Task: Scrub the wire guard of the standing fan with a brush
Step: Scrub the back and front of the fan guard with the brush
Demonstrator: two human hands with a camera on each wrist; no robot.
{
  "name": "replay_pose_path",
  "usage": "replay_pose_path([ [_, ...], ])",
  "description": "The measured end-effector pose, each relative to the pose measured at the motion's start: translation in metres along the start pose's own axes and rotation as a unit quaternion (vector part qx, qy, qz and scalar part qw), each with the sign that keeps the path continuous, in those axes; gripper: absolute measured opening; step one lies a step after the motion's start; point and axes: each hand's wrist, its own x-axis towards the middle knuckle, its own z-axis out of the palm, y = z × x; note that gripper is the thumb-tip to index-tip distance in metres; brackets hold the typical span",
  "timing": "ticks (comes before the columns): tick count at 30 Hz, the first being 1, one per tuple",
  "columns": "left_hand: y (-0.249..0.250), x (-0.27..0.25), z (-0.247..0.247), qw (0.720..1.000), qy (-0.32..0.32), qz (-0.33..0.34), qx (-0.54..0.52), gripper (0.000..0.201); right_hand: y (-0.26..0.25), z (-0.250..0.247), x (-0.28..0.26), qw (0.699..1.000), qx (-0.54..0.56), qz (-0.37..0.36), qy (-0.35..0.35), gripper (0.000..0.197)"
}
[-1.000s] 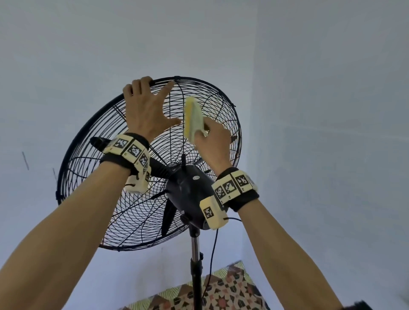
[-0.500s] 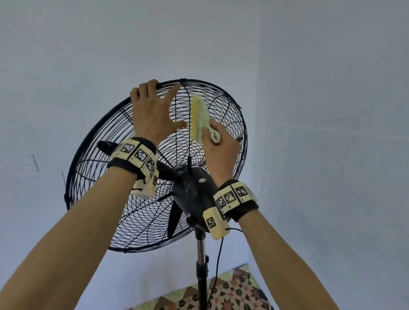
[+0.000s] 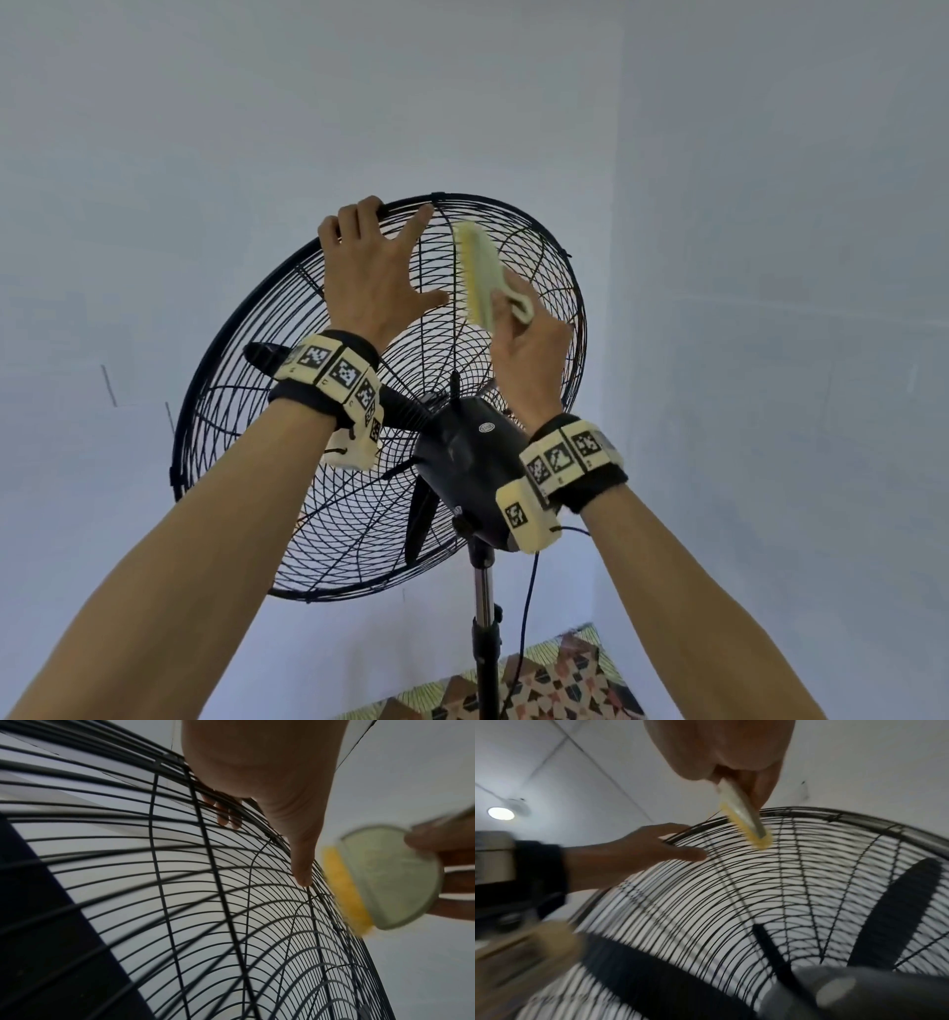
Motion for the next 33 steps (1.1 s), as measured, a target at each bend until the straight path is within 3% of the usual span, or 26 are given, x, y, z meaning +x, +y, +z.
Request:
replay_pose_path([
  [2, 0.003, 0.000, -0.002, 1.000, -0.001, 0.004, 0.000, 0.103, 0.011, -0.009, 0.018, 0.991, -0.024, 0.067, 0.109, 0.031],
  [4, 0.006, 0.000, -0.003, 1.000, -0.003, 0.005, 0.001, 0.103, 0.015, -0.012, 0.033, 0.982, -0.075, 0.079, 0.153, 0.029],
  [10, -0.003, -0.001, 0.000, 1.000, 0.006, -0.006, -0.004, 0.103, -0.012, 0.005, 0.010, 0.999, -0.014, -0.038, -0.023, 0.034],
  [12, -0.003, -0.002, -0.002, 1.000, 0.002, -0.001, 0.001, 0.103, -0.008, 0.000, 0.016, 1.000, -0.010, -0.003, 0.016, 0.033],
  [14, 0.002, -0.001, -0.004, 1.000, -0.001, 0.002, 0.004, 0.103, 0.004, -0.007, 0.033, 0.992, -0.056, 0.040, 0.102, 0.032],
  [16, 0.007, -0.001, -0.006, 1.000, -0.002, 0.004, -0.001, 0.103, 0.011, -0.014, 0.049, 0.982, -0.114, 0.071, 0.131, 0.032],
  [19, 0.007, -0.002, -0.006, 1.000, -0.002, -0.001, -0.005, 0.102, 0.007, -0.006, 0.050, 0.985, -0.135, 0.070, 0.079, 0.031],
  [22, -0.001, -0.003, -0.003, 1.000, 0.006, -0.008, -0.001, 0.103, -0.012, 0.002, 0.031, 0.996, -0.078, -0.036, 0.000, 0.031],
  [24, -0.003, -0.003, -0.002, 1.000, 0.008, -0.005, 0.000, 0.103, -0.018, -0.001, 0.027, 0.997, -0.046, -0.055, -0.040, 0.031],
  [29, 0.007, -0.001, -0.004, 1.000, 0.015, 0.003, -0.009, 0.104, 0.000, -0.022, 0.076, 0.986, -0.137, 0.056, 0.082, 0.029],
  [31, 0.008, -0.001, -0.005, 1.000, 0.012, 0.000, -0.012, 0.103, 0.008, -0.018, 0.089, 0.981, -0.176, 0.066, 0.058, 0.029],
  [33, 0.006, -0.002, -0.004, 1.000, 0.013, -0.003, -0.014, 0.102, 0.007, -0.011, 0.090, 0.984, -0.177, 0.007, 0.023, 0.029],
])
